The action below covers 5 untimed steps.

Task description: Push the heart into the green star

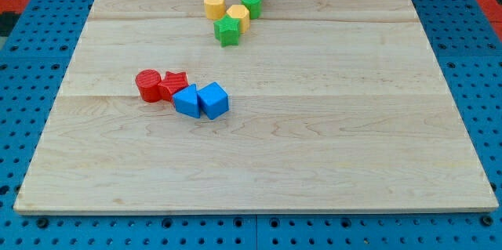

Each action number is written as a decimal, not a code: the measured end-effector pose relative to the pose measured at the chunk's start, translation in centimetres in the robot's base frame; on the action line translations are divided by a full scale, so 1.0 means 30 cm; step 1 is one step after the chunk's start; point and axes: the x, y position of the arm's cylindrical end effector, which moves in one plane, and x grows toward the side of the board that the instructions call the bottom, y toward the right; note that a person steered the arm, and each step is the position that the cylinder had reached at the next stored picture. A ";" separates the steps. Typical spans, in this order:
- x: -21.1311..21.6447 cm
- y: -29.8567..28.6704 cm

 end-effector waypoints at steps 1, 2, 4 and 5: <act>0.097 -0.030; 0.100 -0.026; 0.018 -0.033; 0.011 -0.378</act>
